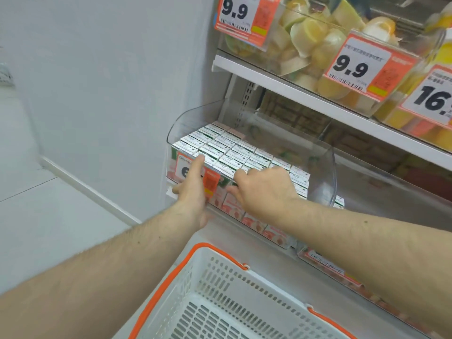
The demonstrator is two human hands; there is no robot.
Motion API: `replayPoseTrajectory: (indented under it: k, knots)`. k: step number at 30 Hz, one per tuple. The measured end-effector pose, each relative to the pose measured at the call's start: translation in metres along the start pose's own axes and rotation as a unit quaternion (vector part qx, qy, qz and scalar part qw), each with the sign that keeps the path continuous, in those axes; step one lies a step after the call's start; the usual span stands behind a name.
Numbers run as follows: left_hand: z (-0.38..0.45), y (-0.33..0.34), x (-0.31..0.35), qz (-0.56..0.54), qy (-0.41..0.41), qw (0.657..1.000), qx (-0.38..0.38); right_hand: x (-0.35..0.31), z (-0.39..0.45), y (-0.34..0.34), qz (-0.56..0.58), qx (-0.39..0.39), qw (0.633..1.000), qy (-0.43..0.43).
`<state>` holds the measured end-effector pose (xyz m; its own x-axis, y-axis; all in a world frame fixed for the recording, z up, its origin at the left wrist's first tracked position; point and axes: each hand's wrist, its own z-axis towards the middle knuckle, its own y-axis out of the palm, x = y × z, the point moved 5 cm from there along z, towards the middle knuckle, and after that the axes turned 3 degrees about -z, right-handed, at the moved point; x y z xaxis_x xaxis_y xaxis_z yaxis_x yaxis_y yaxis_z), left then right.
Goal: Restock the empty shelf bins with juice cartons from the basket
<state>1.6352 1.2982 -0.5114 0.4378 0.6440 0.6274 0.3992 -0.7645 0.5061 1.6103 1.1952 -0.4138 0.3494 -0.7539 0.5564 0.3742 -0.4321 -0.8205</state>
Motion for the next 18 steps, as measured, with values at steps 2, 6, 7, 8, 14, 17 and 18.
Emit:
replayPoseTrajectory:
  k: [2, 6, 7, 8, 14, 17, 18]
  knots:
    - [0.001, 0.005, 0.000, -0.003, 0.017, 1.000, 0.004, 0.000, 0.005, 0.001, 0.002, -0.012, 1.000, -0.008]
    - [0.002, 0.010, -0.003, 0.003, 0.041, 0.997, 0.062, 0.007, 0.014, 0.003, 0.025, -0.058, 0.998, -0.022]
    - [0.002, 0.011, -0.003, -0.005, 0.041, 0.997, 0.068, 0.009, 0.014, 0.003, 0.030, -0.064, 0.997, -0.022]
    - [0.003, 0.013, -0.002, -0.015, 0.040, 0.997, 0.070, 0.010, 0.015, 0.004, 0.033, -0.067, 0.997, -0.021]
    - [0.008, 0.021, 0.003, -0.033, 0.042, 0.997, 0.054, 0.021, 0.020, 0.013, 0.040, -0.064, 0.997, -0.008]
    - [0.008, 0.026, 0.008, -0.011, 0.043, 0.998, 0.045, 0.027, 0.025, 0.013, 0.040, -0.056, 0.998, -0.003]
    - [0.008, 0.028, 0.009, -0.012, 0.042, 0.998, 0.038, 0.029, 0.028, 0.011, 0.035, -0.052, 0.998, -0.004]
